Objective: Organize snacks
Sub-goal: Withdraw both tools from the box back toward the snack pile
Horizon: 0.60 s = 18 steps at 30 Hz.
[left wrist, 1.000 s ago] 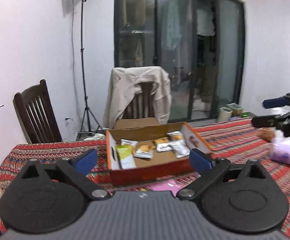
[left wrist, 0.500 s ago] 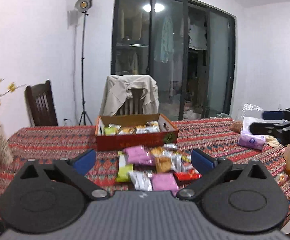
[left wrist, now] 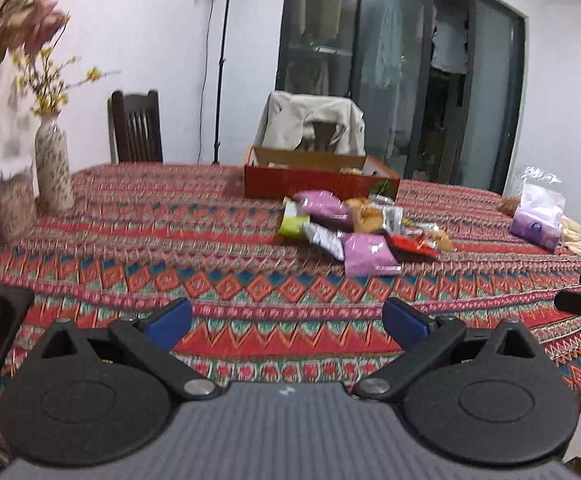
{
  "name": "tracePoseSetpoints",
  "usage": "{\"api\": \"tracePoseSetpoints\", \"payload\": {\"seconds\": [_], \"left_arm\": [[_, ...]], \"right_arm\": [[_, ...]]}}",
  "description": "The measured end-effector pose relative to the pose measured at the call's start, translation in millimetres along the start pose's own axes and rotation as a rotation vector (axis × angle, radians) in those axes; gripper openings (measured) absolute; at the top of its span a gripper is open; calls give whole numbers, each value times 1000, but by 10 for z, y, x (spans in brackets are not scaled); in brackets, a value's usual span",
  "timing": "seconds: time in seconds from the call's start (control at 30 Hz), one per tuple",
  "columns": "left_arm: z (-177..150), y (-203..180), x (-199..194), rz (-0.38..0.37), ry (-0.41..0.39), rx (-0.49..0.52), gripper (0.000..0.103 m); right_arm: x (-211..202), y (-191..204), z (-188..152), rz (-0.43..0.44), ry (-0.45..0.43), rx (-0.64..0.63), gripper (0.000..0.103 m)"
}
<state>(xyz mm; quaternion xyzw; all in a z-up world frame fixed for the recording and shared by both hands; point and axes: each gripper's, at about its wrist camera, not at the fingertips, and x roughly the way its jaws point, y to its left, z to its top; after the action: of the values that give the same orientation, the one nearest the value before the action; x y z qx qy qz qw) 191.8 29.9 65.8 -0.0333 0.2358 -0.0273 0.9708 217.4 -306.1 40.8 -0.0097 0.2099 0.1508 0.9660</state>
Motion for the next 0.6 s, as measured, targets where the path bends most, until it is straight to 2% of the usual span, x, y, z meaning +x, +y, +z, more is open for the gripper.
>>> {"api": "tracePoseSetpoints", "payload": {"seconds": [0.13,0.3,0.6], "left_arm": [[-3,-22,6,0,1,3,103],[32,-68,114,-3,15,13,103],[179,-97,598,-7,61,12,103]], "right_arm": [[62,-5,-138,-13,30,8,103],[161,-3,-121,-7,41,1,103],[445,-96,-47,-14,67,18,103]]}}
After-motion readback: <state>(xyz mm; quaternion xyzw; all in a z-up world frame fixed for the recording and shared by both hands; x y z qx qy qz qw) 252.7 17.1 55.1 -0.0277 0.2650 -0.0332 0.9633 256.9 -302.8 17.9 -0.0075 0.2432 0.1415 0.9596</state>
